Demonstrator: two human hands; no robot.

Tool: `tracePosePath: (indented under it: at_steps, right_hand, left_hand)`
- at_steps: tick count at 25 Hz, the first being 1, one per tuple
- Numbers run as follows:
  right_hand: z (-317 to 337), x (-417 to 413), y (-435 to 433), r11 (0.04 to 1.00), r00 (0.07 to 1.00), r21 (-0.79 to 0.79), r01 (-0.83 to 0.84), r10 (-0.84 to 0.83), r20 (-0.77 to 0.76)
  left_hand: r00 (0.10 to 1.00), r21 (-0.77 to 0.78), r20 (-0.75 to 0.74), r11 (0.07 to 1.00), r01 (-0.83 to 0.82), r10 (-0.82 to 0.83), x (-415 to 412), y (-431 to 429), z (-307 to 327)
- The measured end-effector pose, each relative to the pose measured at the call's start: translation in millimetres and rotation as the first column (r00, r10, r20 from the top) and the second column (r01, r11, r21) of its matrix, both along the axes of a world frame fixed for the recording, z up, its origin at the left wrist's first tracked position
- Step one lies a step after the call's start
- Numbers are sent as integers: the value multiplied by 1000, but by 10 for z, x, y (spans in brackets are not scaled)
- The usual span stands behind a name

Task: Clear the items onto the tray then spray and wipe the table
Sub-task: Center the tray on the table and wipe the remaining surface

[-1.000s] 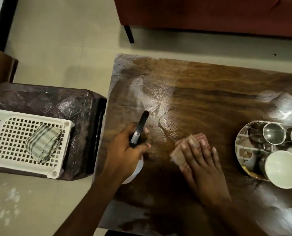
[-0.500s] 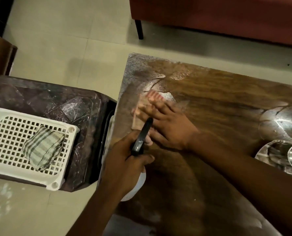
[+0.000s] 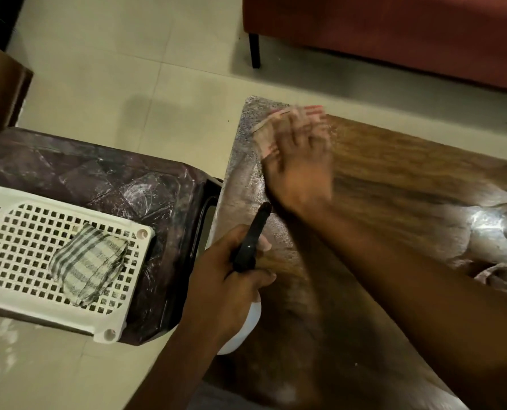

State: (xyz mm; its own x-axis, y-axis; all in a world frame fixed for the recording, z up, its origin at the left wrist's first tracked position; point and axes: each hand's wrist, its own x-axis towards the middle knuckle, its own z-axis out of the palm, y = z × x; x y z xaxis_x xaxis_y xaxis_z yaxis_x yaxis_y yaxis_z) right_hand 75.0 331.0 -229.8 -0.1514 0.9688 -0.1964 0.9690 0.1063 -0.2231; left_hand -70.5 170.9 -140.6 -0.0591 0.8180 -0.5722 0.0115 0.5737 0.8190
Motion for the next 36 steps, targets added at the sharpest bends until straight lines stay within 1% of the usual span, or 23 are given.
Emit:
tracePosePath:
  at_steps: [1, 3, 4, 5, 7, 9, 11, 14, 15, 16, 18, 20, 22, 23, 25, 27, 28, 29, 30, 31, 33, 35, 36]
  right_hand:
    - [-4, -65, -108, 958, 958, -12, -286, 286, -9]
    - [26, 153, -91, 698, 699, -47, -715, 714, -36]
    - [31, 339, 29, 594, 598, -76, -801, 801, -30]
    - [24, 505, 174, 579, 582, -107, -808, 813, 3]
    - [29, 622, 484, 787, 786, -82, -612, 616, 48]
    - [31, 288, 648, 971, 971, -25, -240, 240, 15]
    - [40, -228, 607, 990, 990, -8, -139, 138, -22]
    - [-5, -400, 533, 847, 847, -7, -532, 532, -1]
    - [-9, -324, 607, 814, 813, 4, -582, 582, -4]
    - [-9, -258, 677, 843, 843, 8, -538, 538, -5]
    - [-10, -242, 725, 963, 963, 9, -269, 269, -13]
    - [1, -441, 532, 1000, 998, 9, -26, 26, -59]
    - [42, -598, 87, 1000, 994, 14, 9, -7, -110]
    - [44, -586, -205, 997, 988, 15, -73, 74, -132]
    - [6, -369, -785, 910, 904, 14, -415, 414, -110]
    - [7, 5, -1028, 643, 643, -25, -766, 763, -67]
    - [19, 203, -961, 522, 524, -46, -852, 851, -49]
    - [21, 379, -841, 478, 479, -61, -876, 878, -11]
    - [27, 511, -704, 528, 527, -63, -847, 849, 34]
    - [33, 596, -580, 652, 649, -49, -757, 758, 57]
    - [49, 549, -473, 921, 921, 26, -389, 388, 28]
    - [32, 134, -620, 999, 998, 29, 39, -38, -41]
    - [17, -97, -810, 993, 991, 17, 117, -116, -62]
  left_hand:
    - [1000, 10, -5, 1000, -13, 13, -7, 25, 7]
    - [999, 18, -16, 999, -40, 41, -30, 74, 9]
    - [998, 18, -5, 998, -59, 59, -45, 95, 10]
    - [997, 23, 9, 997, -74, 73, -62, 114, 15]
    - [997, 43, 22, 996, -79, 78, -85, 144, 31]
    - [997, 48, 25, 996, -75, 74, -90, 140, 38]
    - [997, 40, 30, 996, -76, 75, -96, 118, 46]
    - [996, 30, 51, 997, -77, 75, -112, 50, 63]
    - [996, 26, 53, 997, -68, 67, -124, 20, 69]
    - [997, 17, 52, 998, -60, 59, -137, -11, 73]
    - [998, 4, 39, 999, -54, 54, -169, -77, 79]
    - [999, -4, 28, 999, -45, 45, -224, -150, 96]
    - [999, -25, 23, 999, -46, 47, -278, -238, 116]
    - [999, -35, 10, 998, -46, 47, -311, -282, 123]
    - [999, -44, -16, 998, -39, 39, -368, -357, 135]
    - [1000, -47, -22, 999, -20, 19, -417, -422, 152]
    - [1000, -52, -14, 999, -18, 17, -439, -456, 163]
    - [1000, -62, -3, 998, -23, 23, -458, -500, 170]
    - [1000, -74, 4, 997, -30, 31, -479, -548, 174]
    - [999, -83, 7, 996, -32, 33, -501, -605, 169]
    - [999, -107, 15, 994, -29, 31, -522, -739, 143]
    - [1000, -139, 22, 990, -18, 21, -537, -865, 124]
    - [1000, -150, 15, 989, 5, -2, -548, -937, 131]
